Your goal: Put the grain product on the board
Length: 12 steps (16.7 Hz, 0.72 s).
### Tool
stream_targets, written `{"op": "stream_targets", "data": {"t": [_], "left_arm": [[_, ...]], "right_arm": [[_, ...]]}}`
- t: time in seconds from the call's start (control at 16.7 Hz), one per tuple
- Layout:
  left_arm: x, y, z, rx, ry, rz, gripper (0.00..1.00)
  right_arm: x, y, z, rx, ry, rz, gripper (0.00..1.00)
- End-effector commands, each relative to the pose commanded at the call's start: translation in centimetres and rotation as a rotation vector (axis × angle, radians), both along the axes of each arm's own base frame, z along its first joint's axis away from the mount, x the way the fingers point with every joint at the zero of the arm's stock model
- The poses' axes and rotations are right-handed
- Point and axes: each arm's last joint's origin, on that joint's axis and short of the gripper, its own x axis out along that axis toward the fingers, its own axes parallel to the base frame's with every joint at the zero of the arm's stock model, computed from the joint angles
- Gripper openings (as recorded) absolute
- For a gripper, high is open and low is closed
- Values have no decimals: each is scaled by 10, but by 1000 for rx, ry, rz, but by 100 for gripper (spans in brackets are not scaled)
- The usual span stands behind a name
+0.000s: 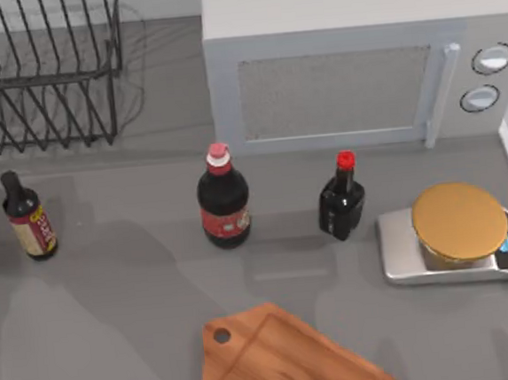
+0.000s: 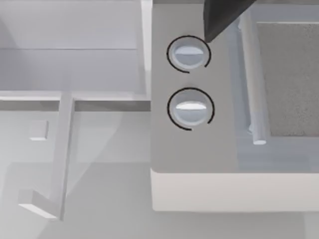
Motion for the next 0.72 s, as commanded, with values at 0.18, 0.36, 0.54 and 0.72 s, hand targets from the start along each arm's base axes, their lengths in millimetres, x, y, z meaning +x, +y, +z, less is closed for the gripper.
{"op": "stream_targets", "data": {"t": [0.18,0.36,0.54,0.72], "left_arm": [[0,2,15,6,-19,6,0],[4,4,41,24,-22,-1,0],[5,0,78,25,-22,-15,0],[1,0,105,7,-18,-4,0]], "right_arm": [[0,0,0,0,0,0,100],[0,0,0,0,0,0,100],[0,0,0,0,0,0,100],[0,0,0,0,0,0,100]]}}
